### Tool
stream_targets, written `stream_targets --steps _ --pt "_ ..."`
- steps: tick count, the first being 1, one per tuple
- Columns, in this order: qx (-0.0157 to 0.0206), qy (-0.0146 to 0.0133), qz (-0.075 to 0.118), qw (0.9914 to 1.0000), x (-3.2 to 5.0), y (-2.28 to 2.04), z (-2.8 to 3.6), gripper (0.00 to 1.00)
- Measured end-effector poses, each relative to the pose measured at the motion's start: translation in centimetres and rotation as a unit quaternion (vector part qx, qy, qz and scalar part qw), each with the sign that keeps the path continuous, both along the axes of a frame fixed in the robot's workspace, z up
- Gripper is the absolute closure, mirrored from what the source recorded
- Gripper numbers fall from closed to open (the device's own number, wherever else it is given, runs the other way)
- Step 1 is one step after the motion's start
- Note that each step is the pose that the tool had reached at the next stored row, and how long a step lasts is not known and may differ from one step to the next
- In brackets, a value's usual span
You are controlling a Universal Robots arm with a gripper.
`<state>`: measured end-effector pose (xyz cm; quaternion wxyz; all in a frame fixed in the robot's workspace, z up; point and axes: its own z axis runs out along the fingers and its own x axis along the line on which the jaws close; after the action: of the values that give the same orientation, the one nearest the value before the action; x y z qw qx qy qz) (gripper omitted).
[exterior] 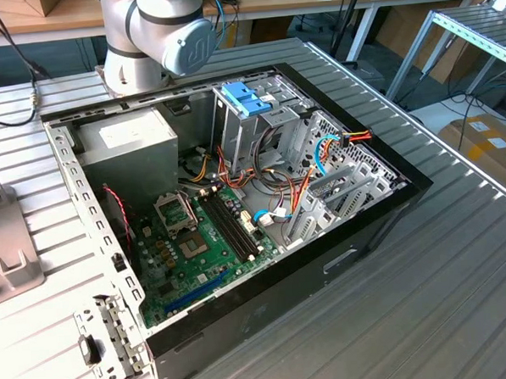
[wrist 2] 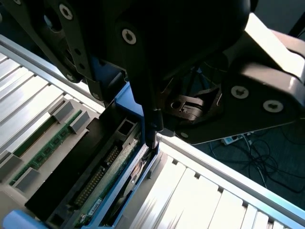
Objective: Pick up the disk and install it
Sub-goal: 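Pick up the disk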
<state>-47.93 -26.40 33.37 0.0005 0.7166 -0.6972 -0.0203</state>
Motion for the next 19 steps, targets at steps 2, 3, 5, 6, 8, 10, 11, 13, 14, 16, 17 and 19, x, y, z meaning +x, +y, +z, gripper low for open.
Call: stream_targets --steps 2,3,5,6,8,10,11,13,14,16,17,19 --pt "0.0000 0.0000 0.000 1.00000 0.00 0.00 0.25 0.63" --pt "0.0000 0.0000 0.000 1.00000 0.00 0.00 0.35 0.63" --pt "0.0000 0.0000 0.000 1.00000 0.00 0.00 0.57 0.63" --pt "0.0001 0.0000 0.000 1.00000 0.00 0.00 0.66 0.63" --pt "0.0001 0.0000 0.000 1.00000 0.00 0.00 0.88 0.63" --pt "0.0001 0.0000 0.000 1.00000 0.00 0.00 1.18 0.63" --pt "0.0001 0.0000 0.000 1.00000 0.00 0.00 1.25 0.63" --pt "0.0001 -0.0001 0.000 1.00000 0.00 0.00 1.36 0.63" --pt "0.0001 0.0000 0.000 1.00000 0.00 0.00 1.42 0.63" --pt "0.0001 0.0000 0.000 1.00000 0.00 0.00 1.51 0.63" --pt "0.0001 0.0000 0.000 1.00000 0.00 0.00 1.57 0.63" --pt "0.0001 0.0000 0.000 1.00000 0.00 0.00 1.76 0.63"
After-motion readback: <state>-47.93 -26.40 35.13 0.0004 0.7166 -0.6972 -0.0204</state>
